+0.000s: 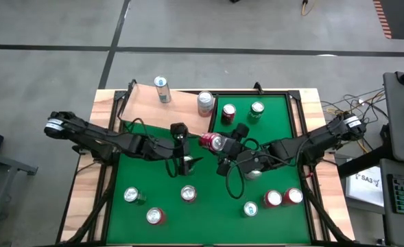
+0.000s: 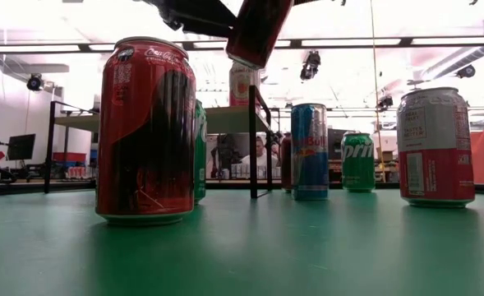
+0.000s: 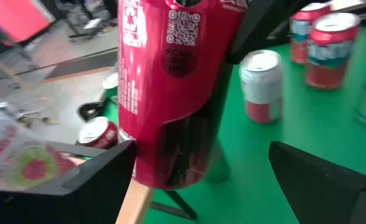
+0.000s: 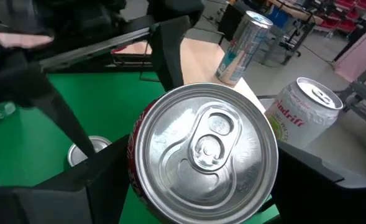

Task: Place canned beverage on shelf
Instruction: Put the red/black soda can on the shelf

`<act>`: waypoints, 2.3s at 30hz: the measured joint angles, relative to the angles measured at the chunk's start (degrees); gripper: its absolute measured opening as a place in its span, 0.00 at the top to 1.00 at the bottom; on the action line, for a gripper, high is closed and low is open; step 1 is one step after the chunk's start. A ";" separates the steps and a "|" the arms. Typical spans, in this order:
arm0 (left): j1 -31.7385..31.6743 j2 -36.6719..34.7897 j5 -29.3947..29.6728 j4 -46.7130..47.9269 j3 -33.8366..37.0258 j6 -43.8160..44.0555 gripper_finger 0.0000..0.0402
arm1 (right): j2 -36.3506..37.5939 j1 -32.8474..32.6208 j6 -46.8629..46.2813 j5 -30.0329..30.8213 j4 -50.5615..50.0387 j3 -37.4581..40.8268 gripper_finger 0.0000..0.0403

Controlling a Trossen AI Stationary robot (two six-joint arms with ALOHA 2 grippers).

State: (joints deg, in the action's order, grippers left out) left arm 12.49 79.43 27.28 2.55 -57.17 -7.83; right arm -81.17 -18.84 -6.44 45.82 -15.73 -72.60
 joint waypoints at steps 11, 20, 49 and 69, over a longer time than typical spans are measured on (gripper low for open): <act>-0.10 2.62 5.64 -6.43 0.00 -0.09 0.12 | -0.59 0.68 -1.61 -1.30 4.27 0.02 0.26; -0.24 4.63 6.72 -9.74 0.00 -0.73 0.15 | -1.22 1.26 -1.82 -1.53 5.59 -0.13 0.26; -1.72 -0.92 8.08 -4.05 0.40 -0.91 0.28 | 2.40 1.39 1.34 -0.41 8.83 -0.32 0.11; -11.16 -30.30 0.09 -11.08 22.10 3.00 0.28 | 5.84 1.24 4.55 -0.79 8.78 -0.20 0.11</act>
State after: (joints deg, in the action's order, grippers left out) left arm 1.33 49.13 27.37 -8.53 -35.07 -4.84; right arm -75.33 -17.61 -1.89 45.04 -6.96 -72.79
